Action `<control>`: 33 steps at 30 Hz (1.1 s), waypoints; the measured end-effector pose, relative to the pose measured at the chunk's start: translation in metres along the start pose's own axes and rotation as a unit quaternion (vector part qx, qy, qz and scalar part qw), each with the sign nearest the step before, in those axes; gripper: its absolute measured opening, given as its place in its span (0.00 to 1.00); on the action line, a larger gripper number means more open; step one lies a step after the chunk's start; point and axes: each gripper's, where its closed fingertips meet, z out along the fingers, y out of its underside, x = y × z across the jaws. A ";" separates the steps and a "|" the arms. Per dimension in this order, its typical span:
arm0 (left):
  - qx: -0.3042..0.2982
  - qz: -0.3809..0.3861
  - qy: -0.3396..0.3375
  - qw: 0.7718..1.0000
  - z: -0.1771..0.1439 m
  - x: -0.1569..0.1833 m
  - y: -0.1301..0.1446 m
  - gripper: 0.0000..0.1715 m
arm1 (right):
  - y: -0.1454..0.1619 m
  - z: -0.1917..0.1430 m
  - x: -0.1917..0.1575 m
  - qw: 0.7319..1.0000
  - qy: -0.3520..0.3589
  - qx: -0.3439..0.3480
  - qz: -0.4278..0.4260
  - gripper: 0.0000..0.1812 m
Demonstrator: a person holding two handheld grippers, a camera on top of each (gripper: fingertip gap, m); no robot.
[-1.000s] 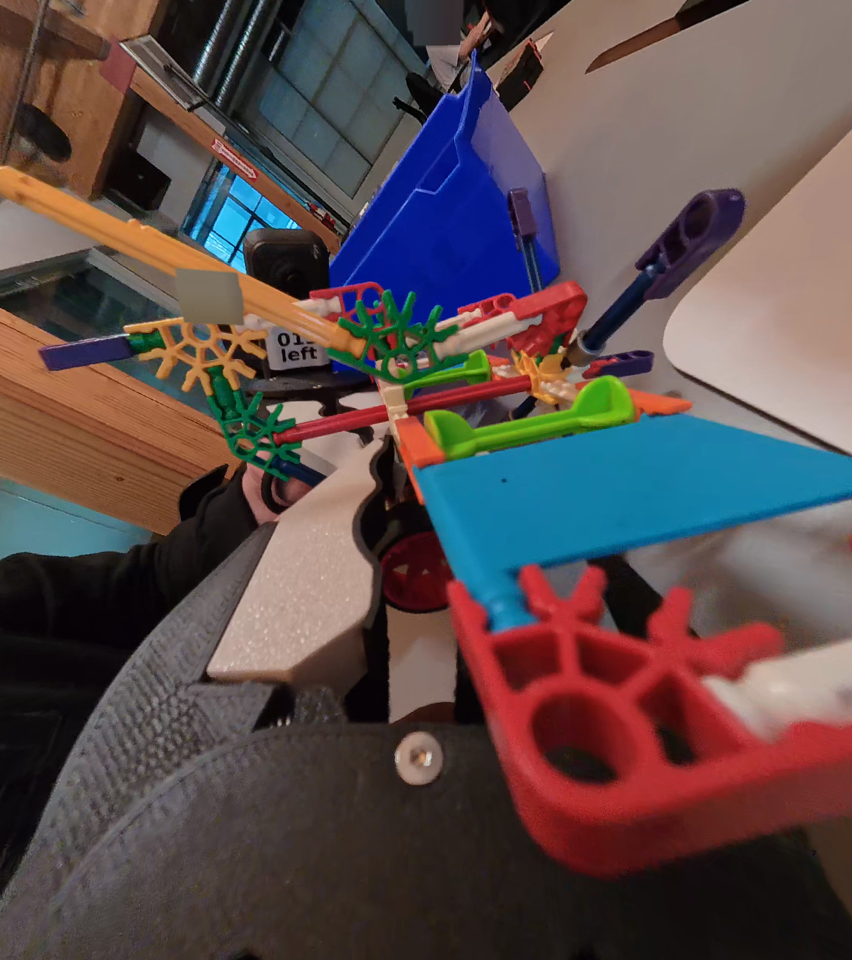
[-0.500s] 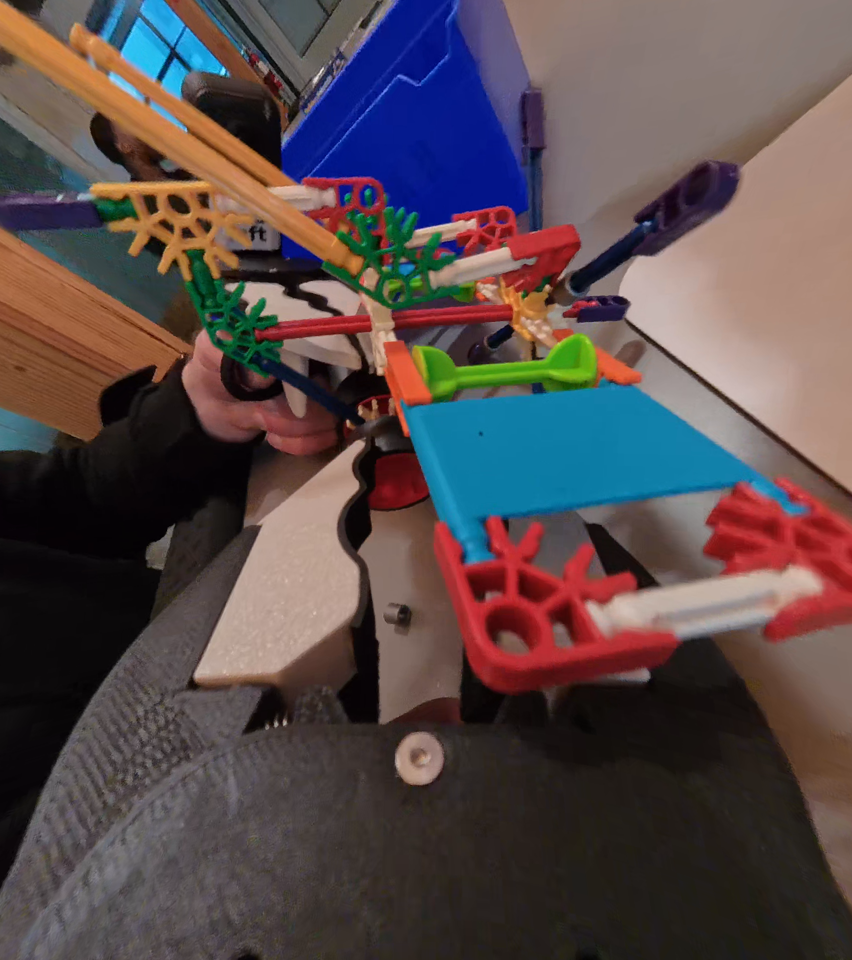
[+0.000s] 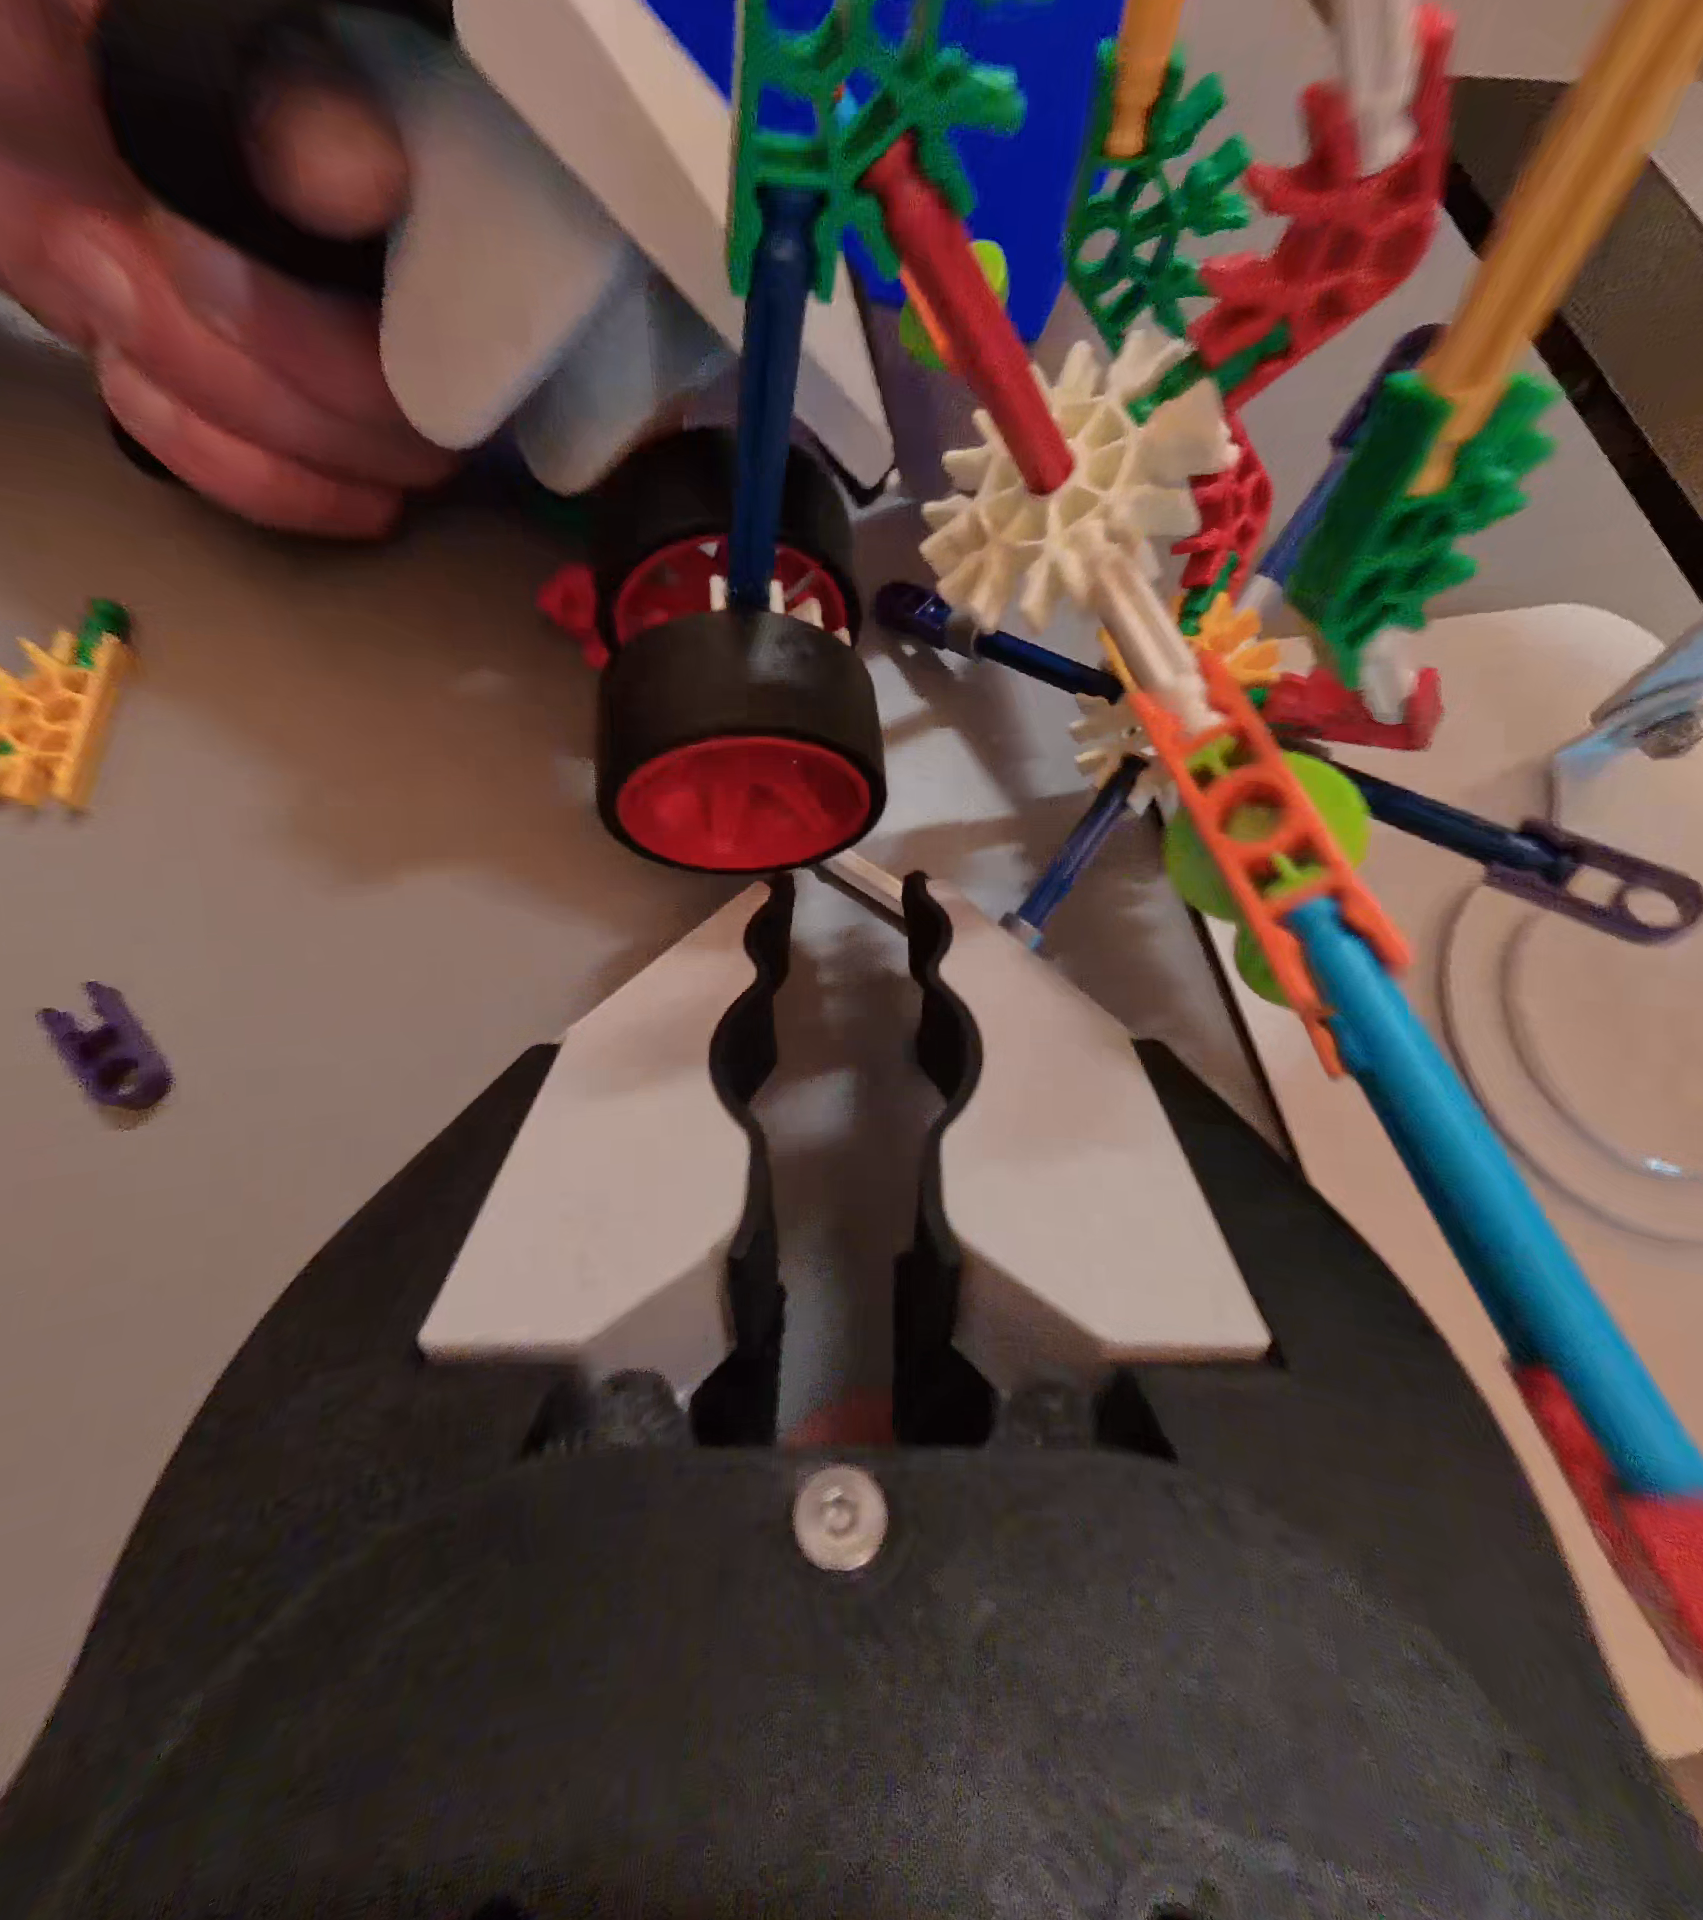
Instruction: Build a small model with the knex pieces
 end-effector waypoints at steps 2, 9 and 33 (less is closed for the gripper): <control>0.006 0.000 0.000 1.000 -0.001 0.000 -0.003 0.00 | 0.005 0.011 0.001 0.999 0.007 -0.027 -0.025 0.12; 0.008 -0.001 -0.010 1.000 -0.002 -0.005 -0.004 0.00 | 0.009 0.014 0.001 0.998 0.006 -0.055 -0.035 0.01; 0.014 -0.006 0.005 1.000 0.002 -0.006 -0.007 0.10 | -0.069 -0.033 0.009 0.936 -0.059 0.173 0.299 0.01</control>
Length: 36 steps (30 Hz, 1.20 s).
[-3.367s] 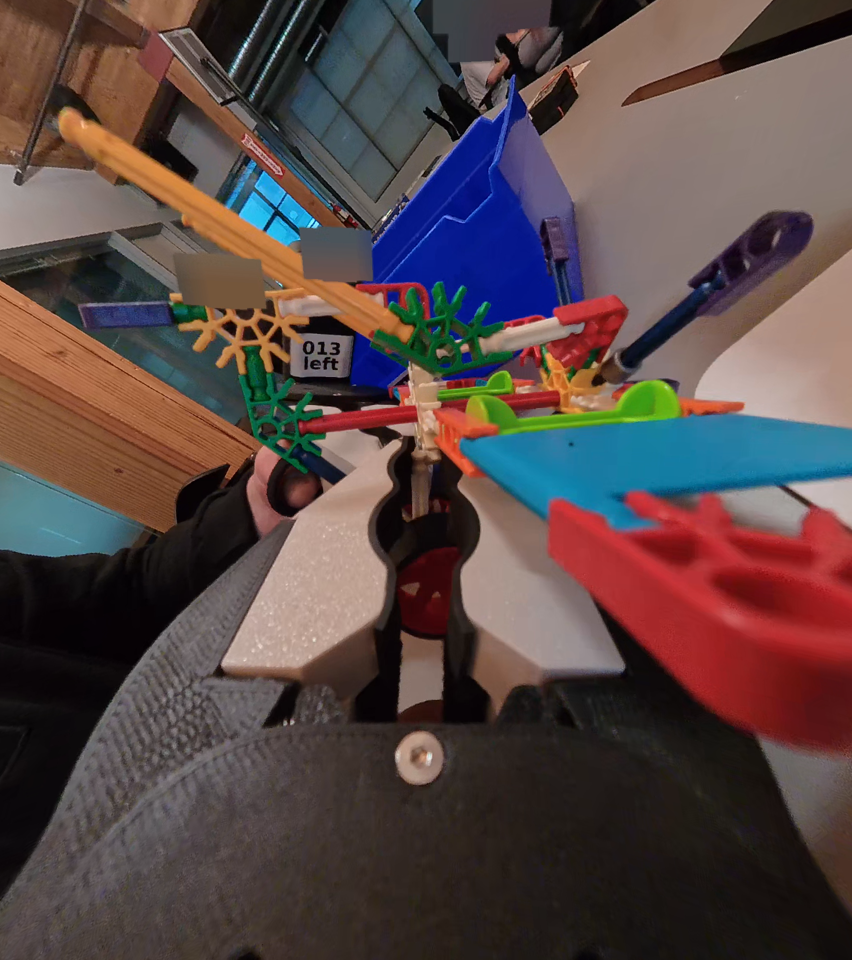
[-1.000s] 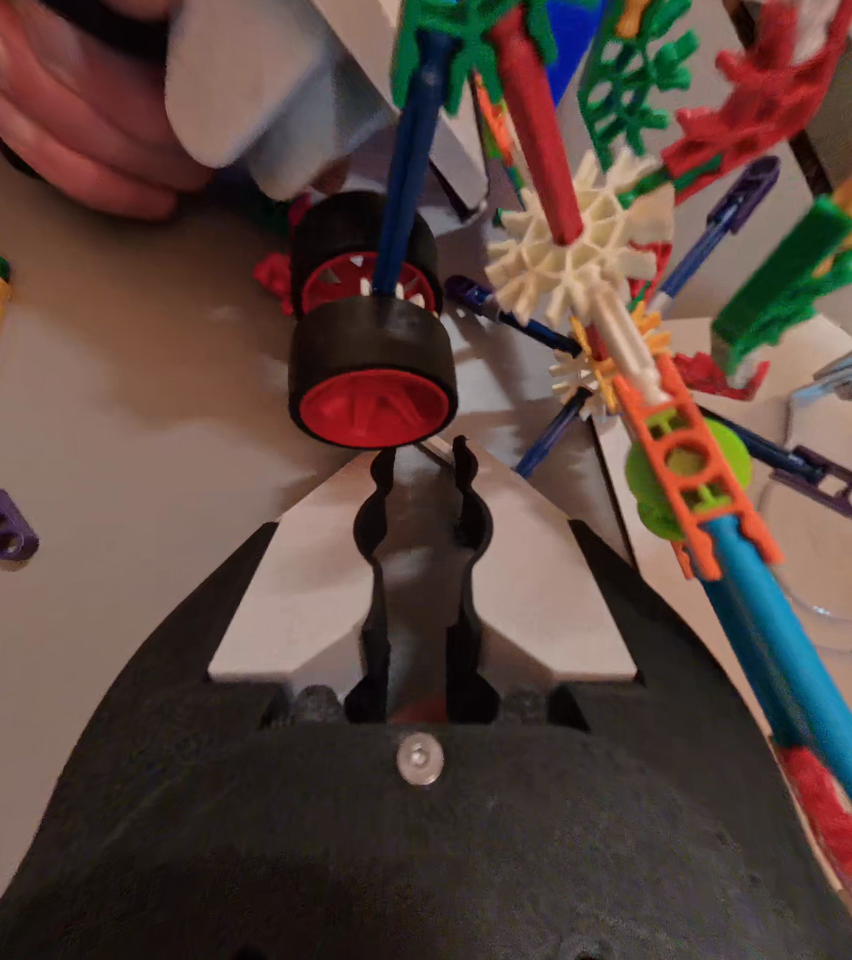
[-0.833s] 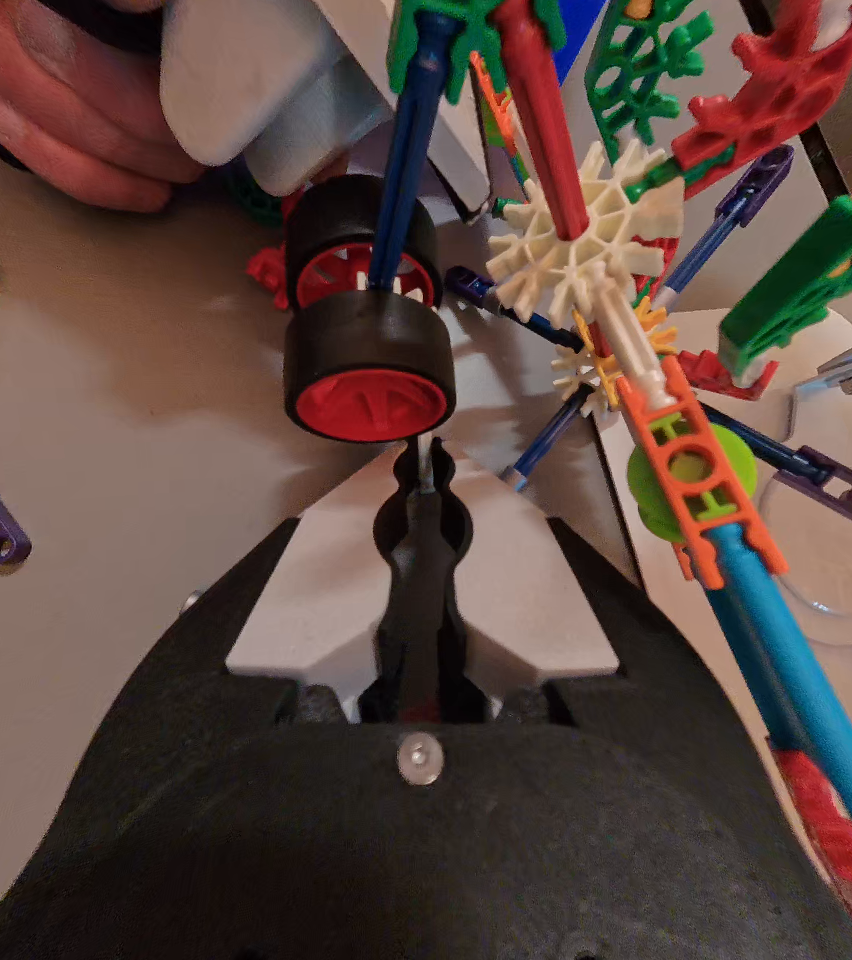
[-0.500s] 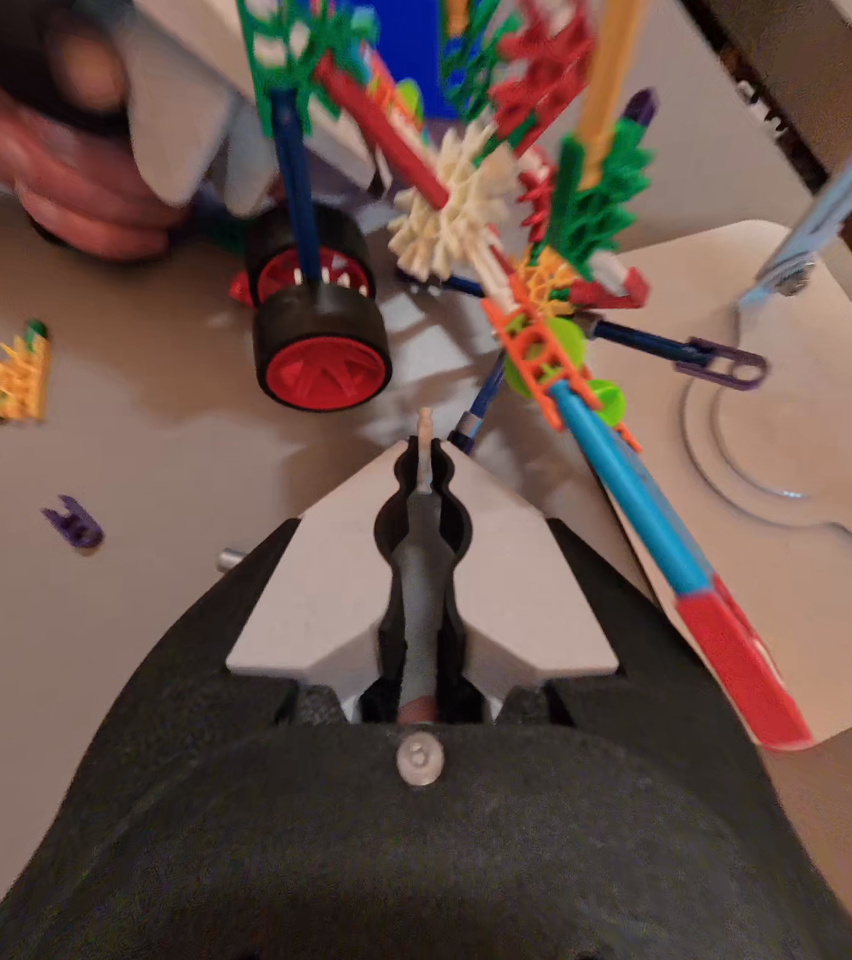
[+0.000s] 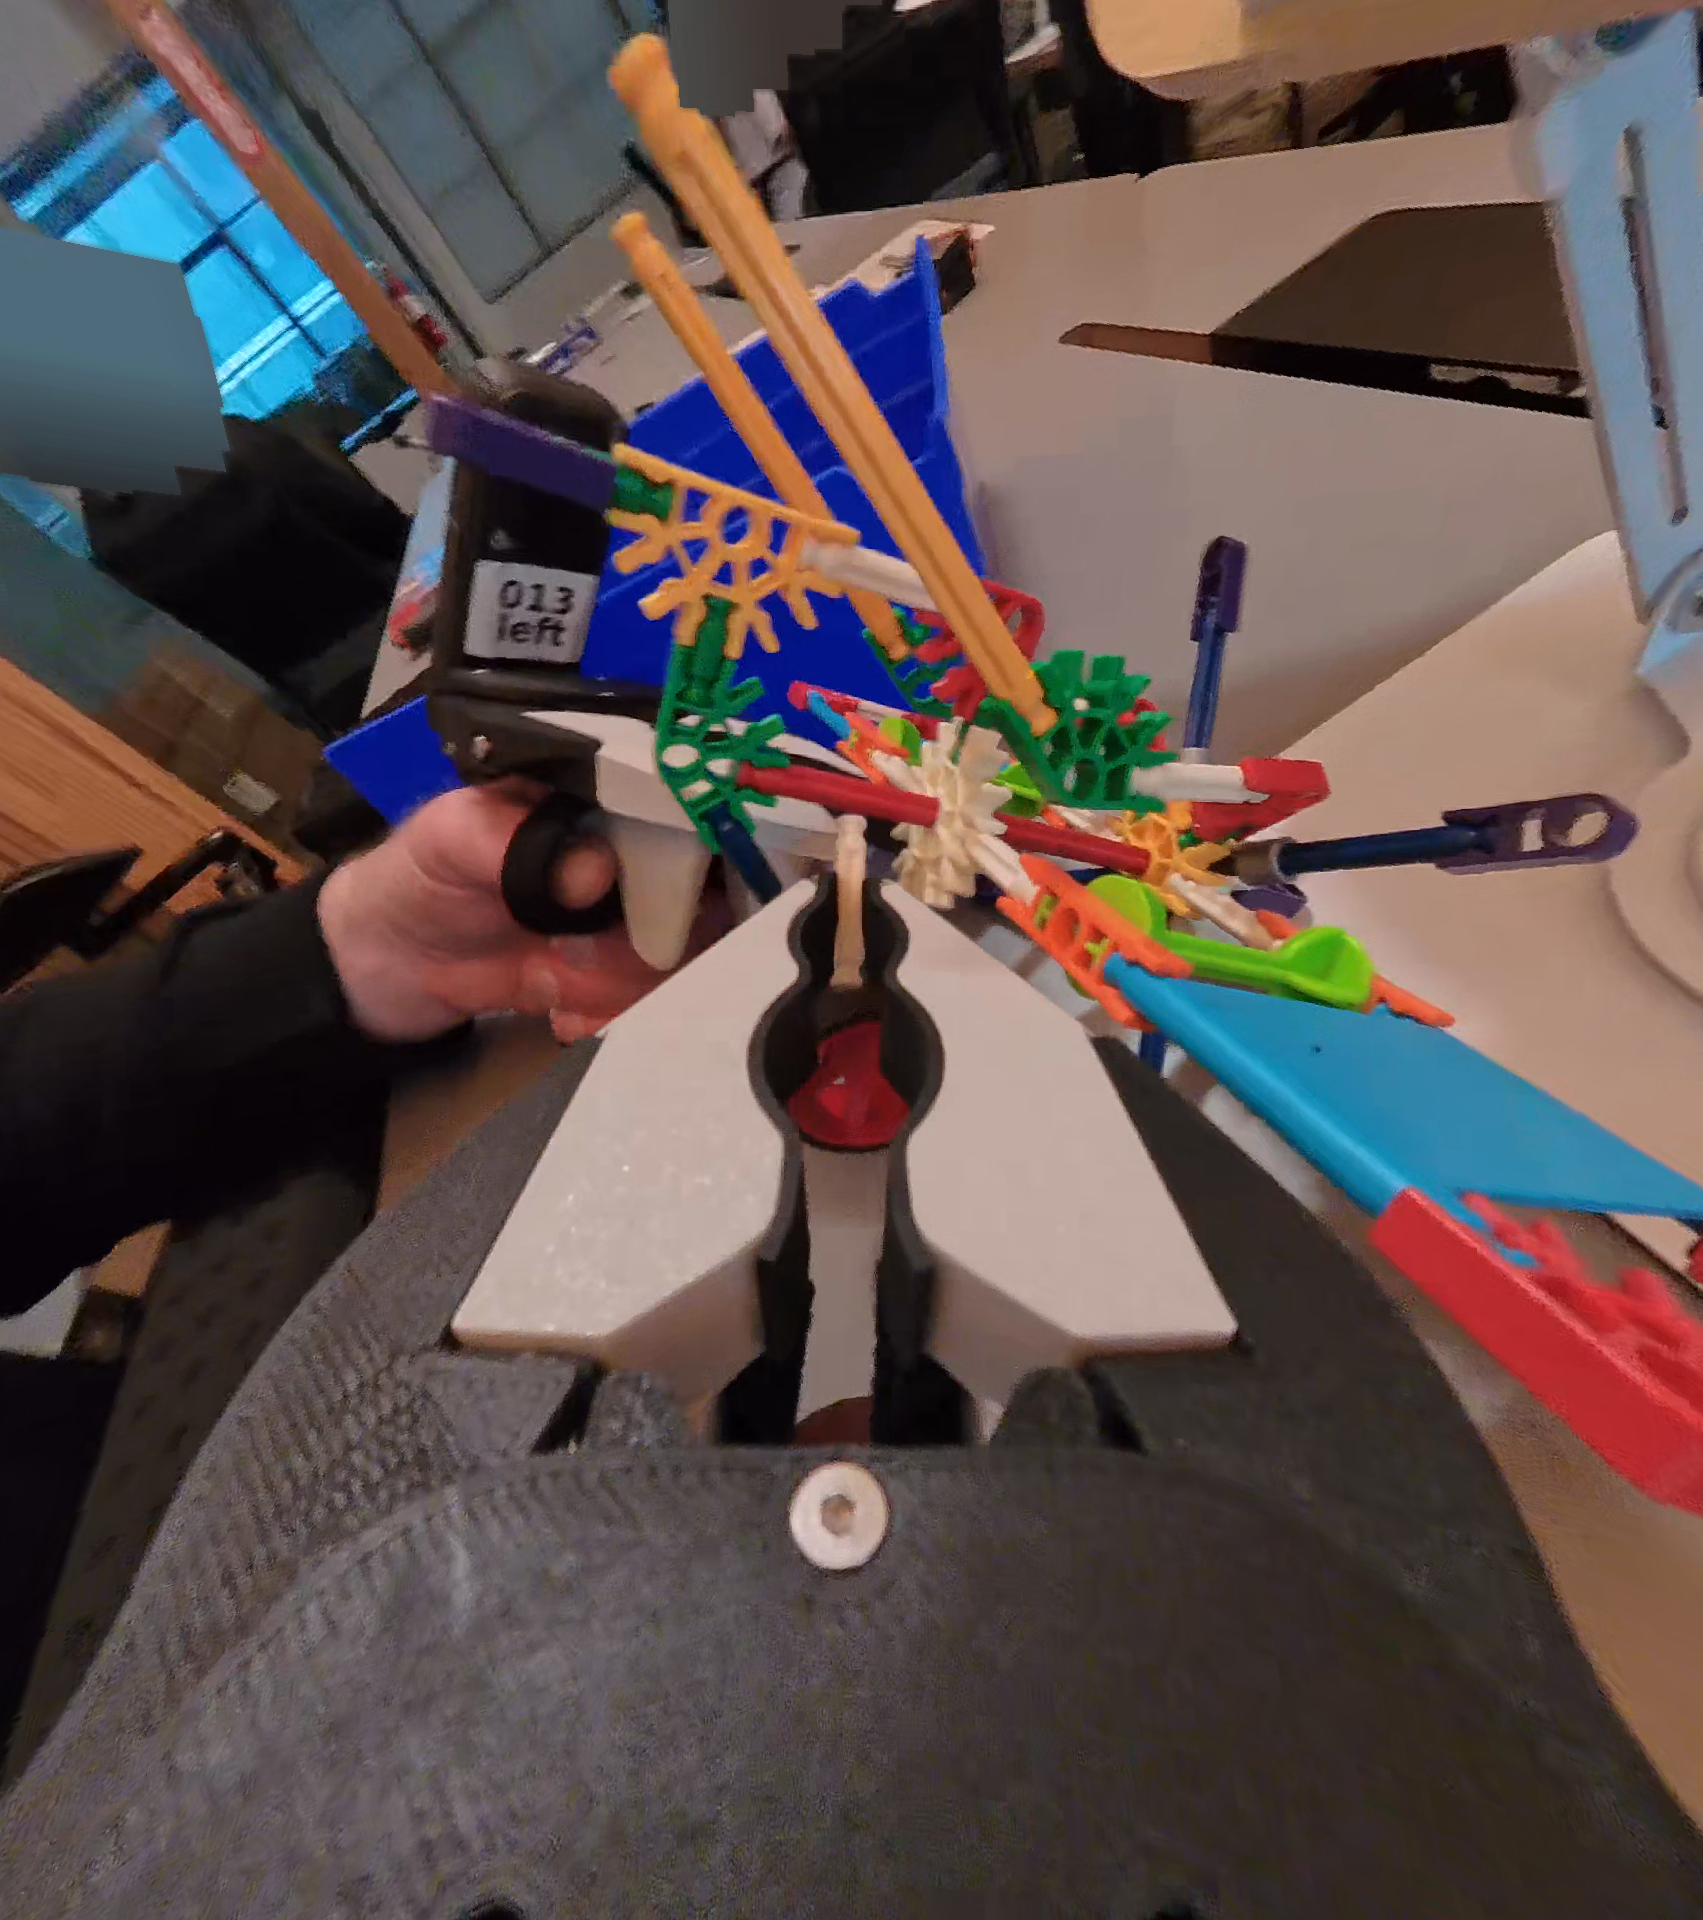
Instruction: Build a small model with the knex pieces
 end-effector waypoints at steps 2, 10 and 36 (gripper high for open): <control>0.006 -0.002 -0.003 1.000 0.000 -0.001 -0.002 0.07 | -0.003 0.002 0.007 1.000 0.021 0.020 0.006 0.01; -0.012 0.008 -0.005 1.000 0.004 0.001 0.005 0.05 | -0.002 0.010 0.006 0.998 0.036 0.036 0.039 0.01; -0.014 0.043 0.022 0.999 0.018 0.017 0.008 0.05 | -0.005 0.009 0.013 0.985 0.056 0.121 0.109 0.01</control>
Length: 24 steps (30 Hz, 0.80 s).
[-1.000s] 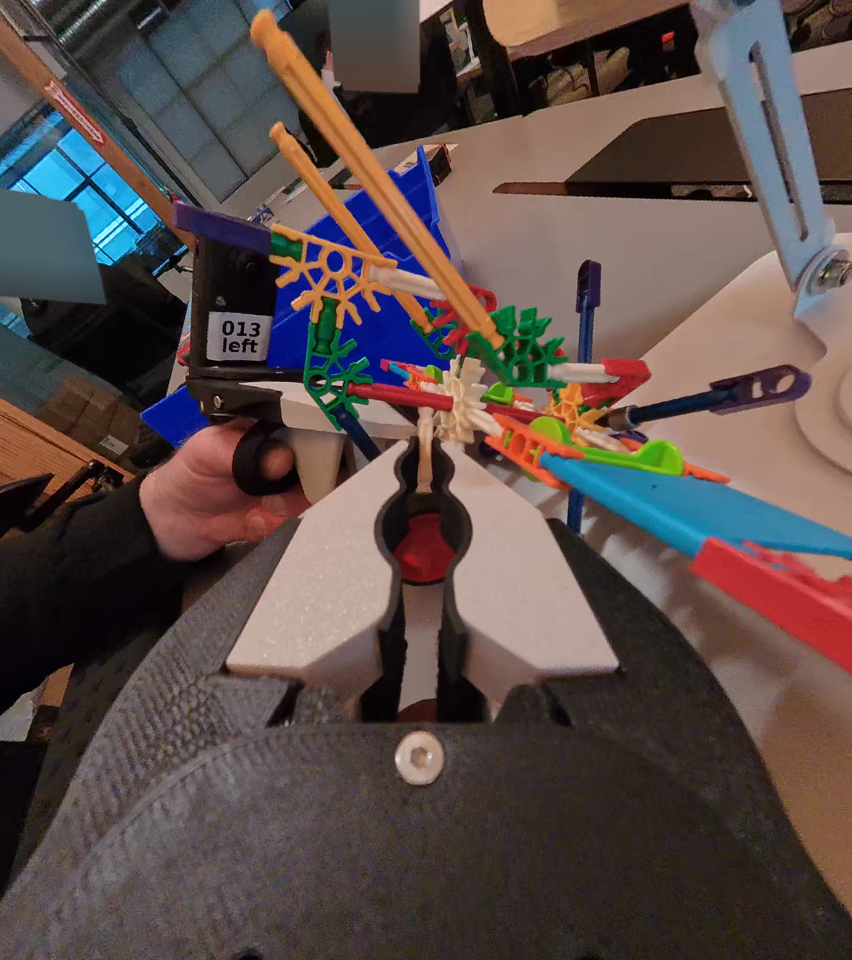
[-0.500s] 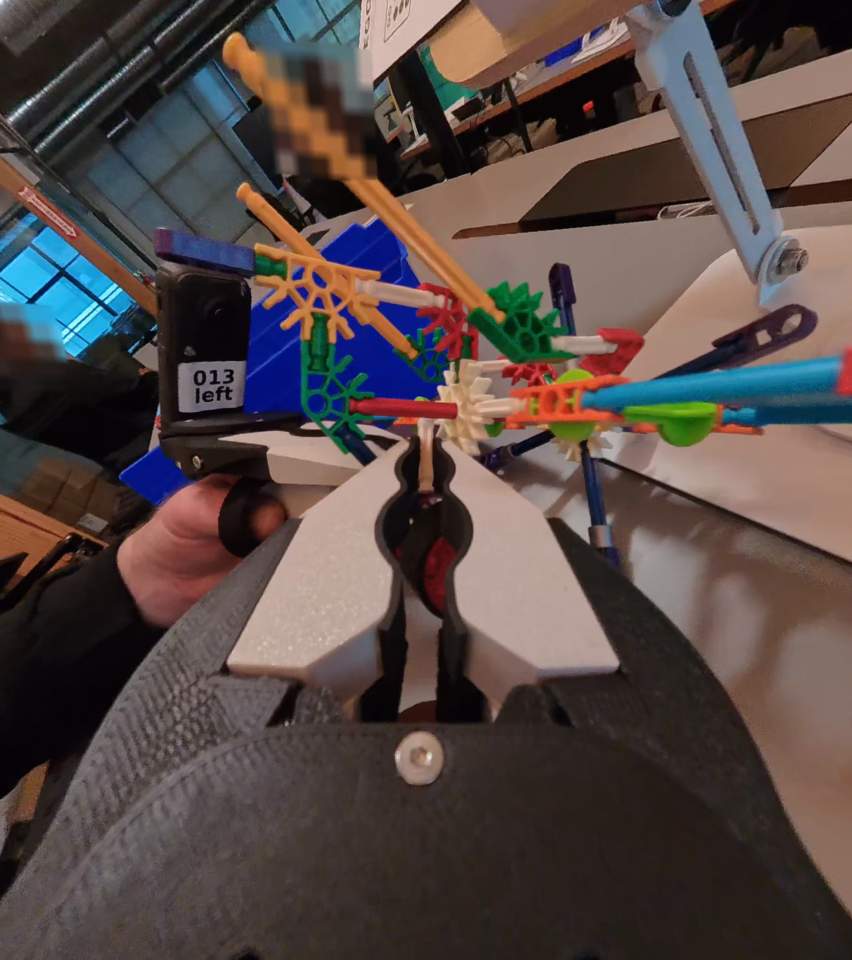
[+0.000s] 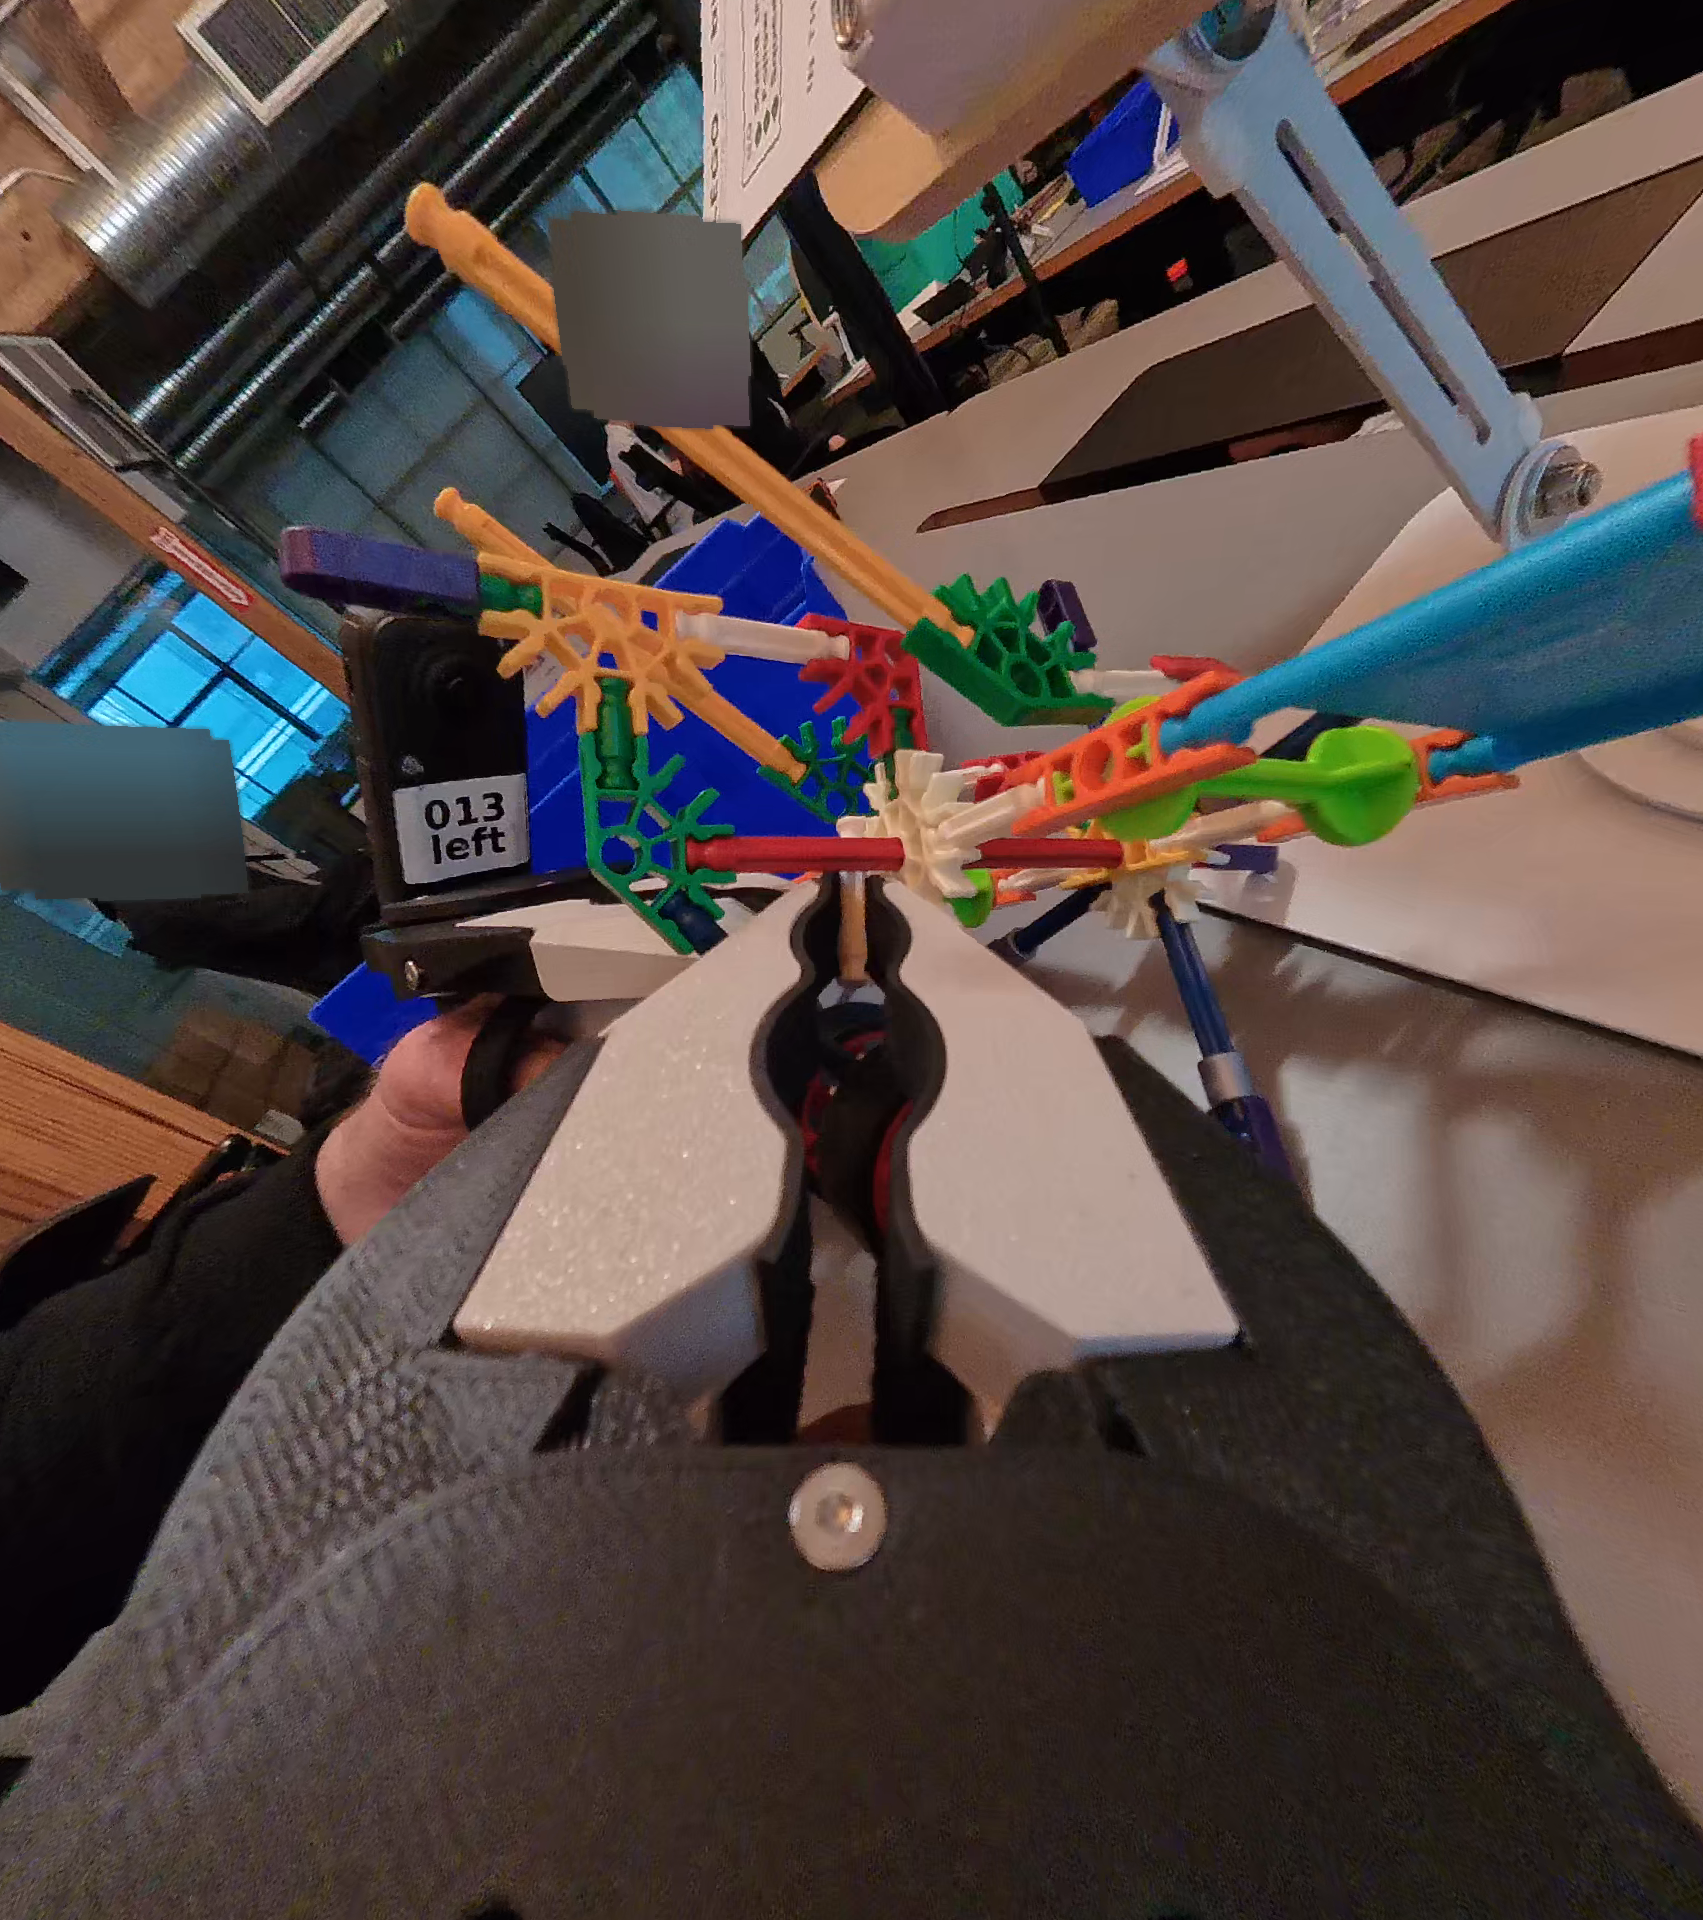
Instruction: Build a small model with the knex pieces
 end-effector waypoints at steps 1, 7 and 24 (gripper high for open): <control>0.000 0.001 -0.001 1.000 0.000 0.000 0.000 0.05 | 0.000 0.000 0.000 1.000 -0.004 0.000 0.005 0.01; -0.007 0.001 0.000 1.000 0.001 0.001 0.002 0.03 | 0.002 -0.002 0.000 1.000 -0.018 -0.011 0.013 0.01; -0.095 0.082 -0.034 0.992 0.005 -0.002 0.022 0.01 | 0.015 -0.010 0.000 0.989 -0.017 -0.114 -0.088 0.01</control>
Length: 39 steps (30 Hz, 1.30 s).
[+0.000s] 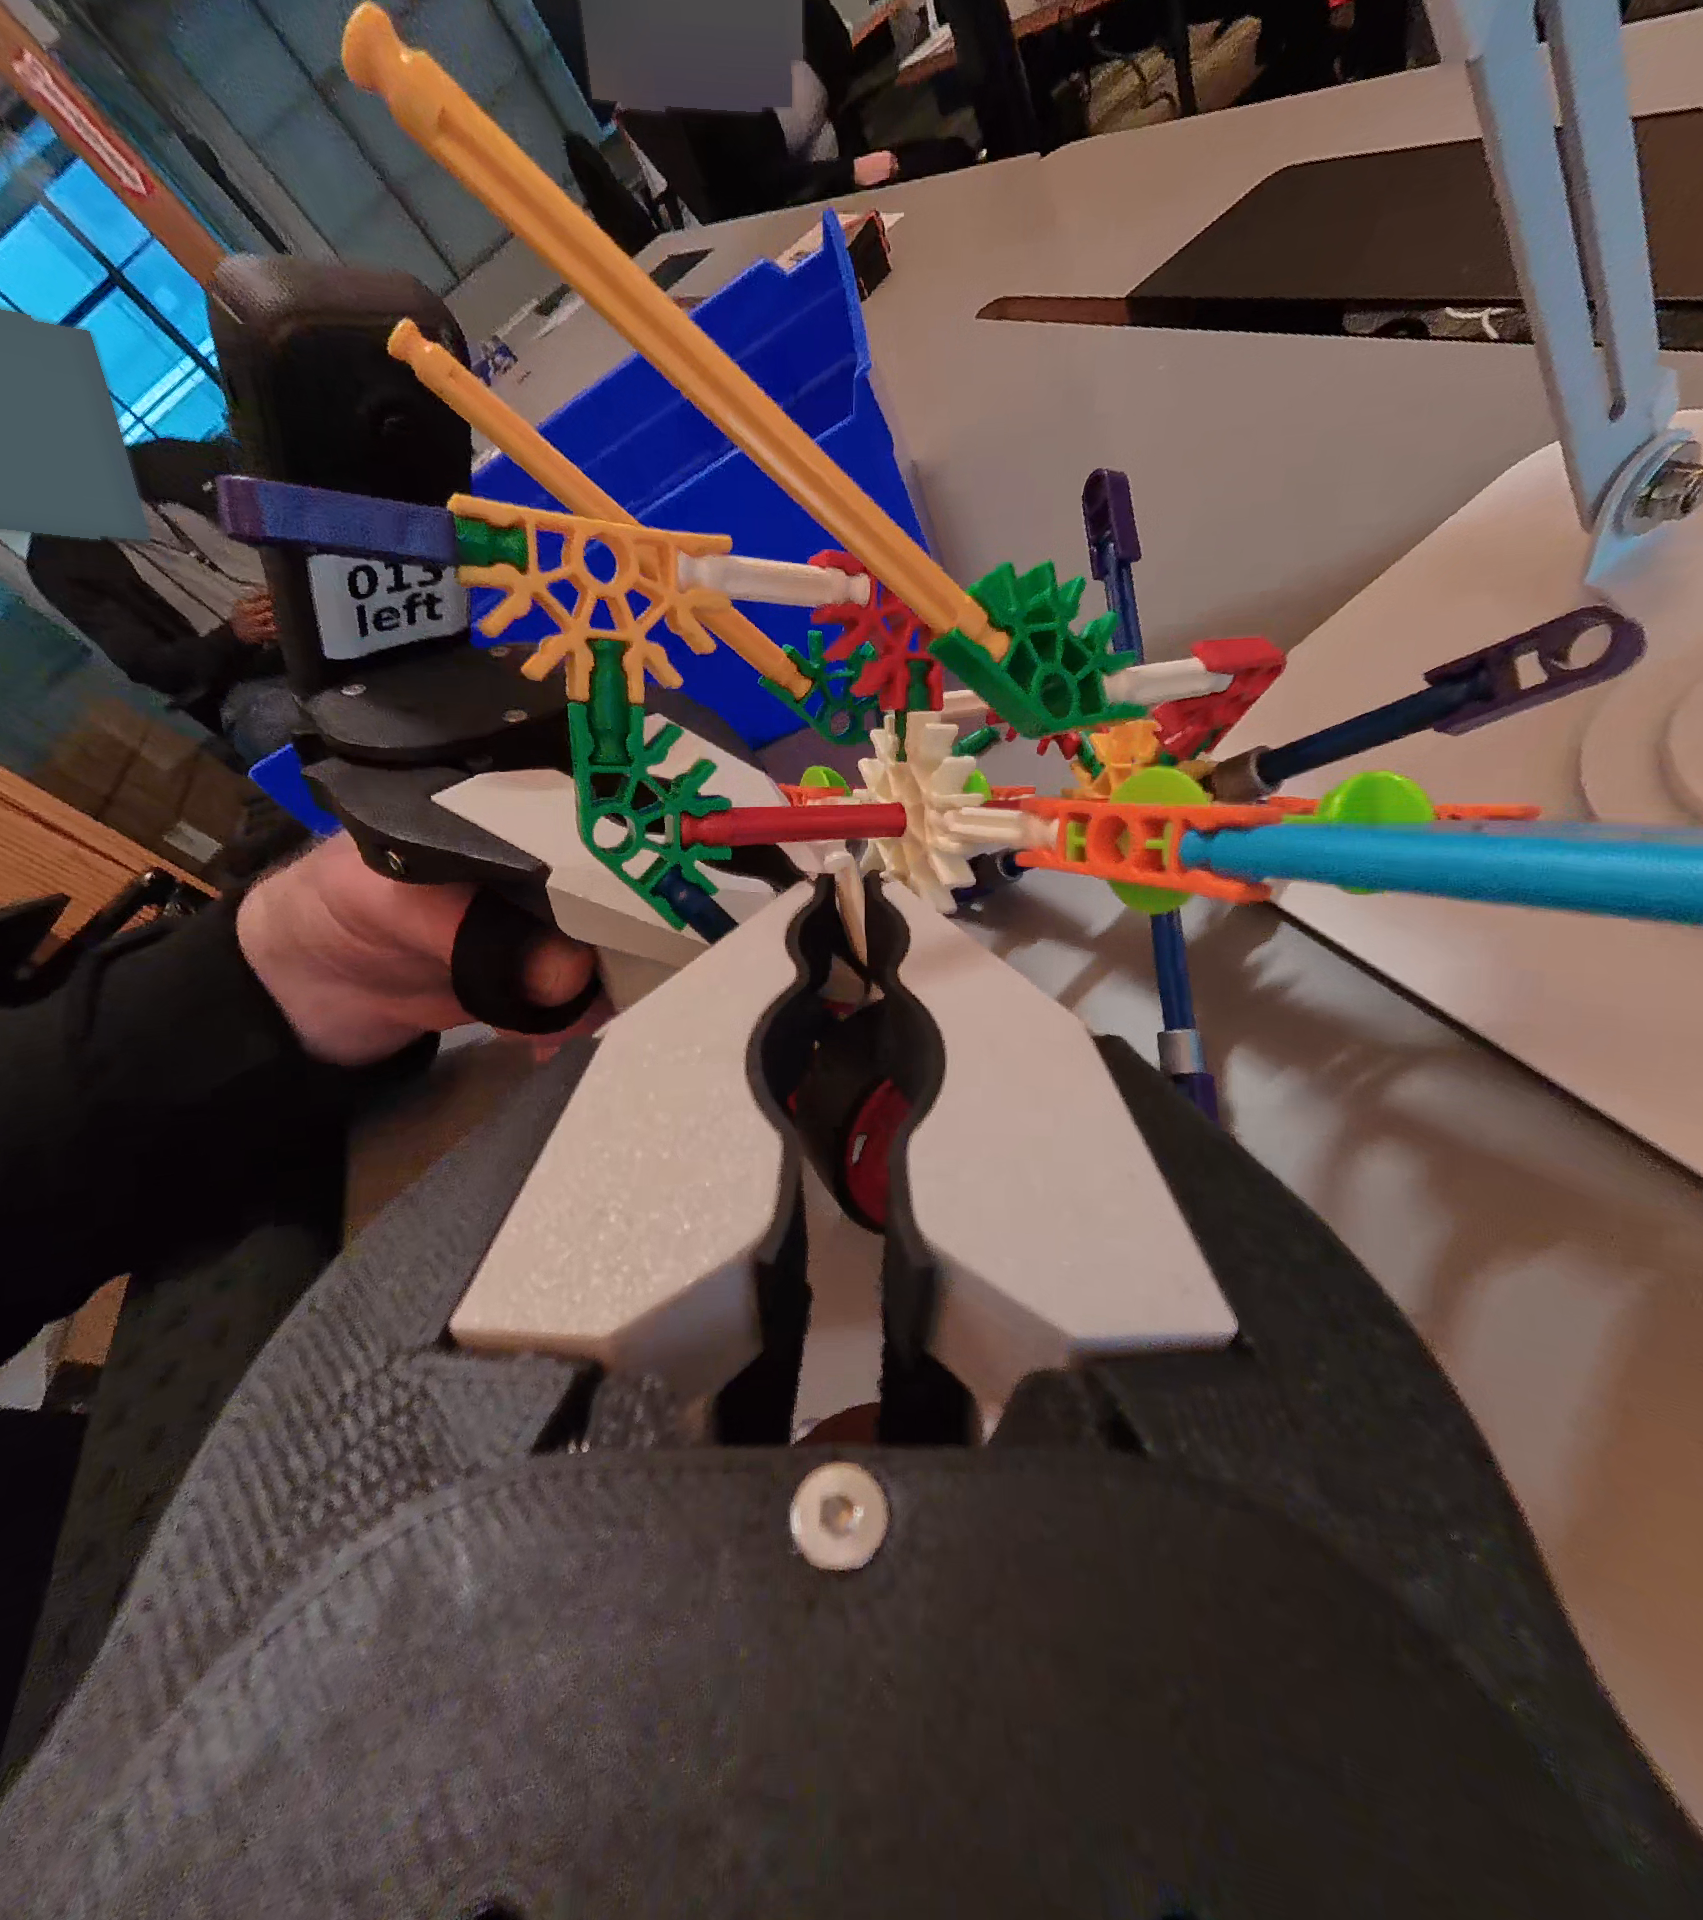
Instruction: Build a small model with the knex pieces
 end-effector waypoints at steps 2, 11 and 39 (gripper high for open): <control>-0.004 0.012 -0.003 1.000 0.000 0.001 0.000 0.01 | 0.000 -0.001 -0.001 1.000 -0.002 -0.007 -0.011 0.02; -0.048 0.088 -0.027 0.995 0.002 0.003 0.008 0.01 | 0.008 -0.005 -0.003 0.997 -0.014 -0.042 -0.063 0.01; -0.085 0.168 -0.027 0.982 0.011 0.011 0.014 0.00 | 0.014 -0.018 -0.002 0.994 -0.077 -0.053 -0.053 0.04</control>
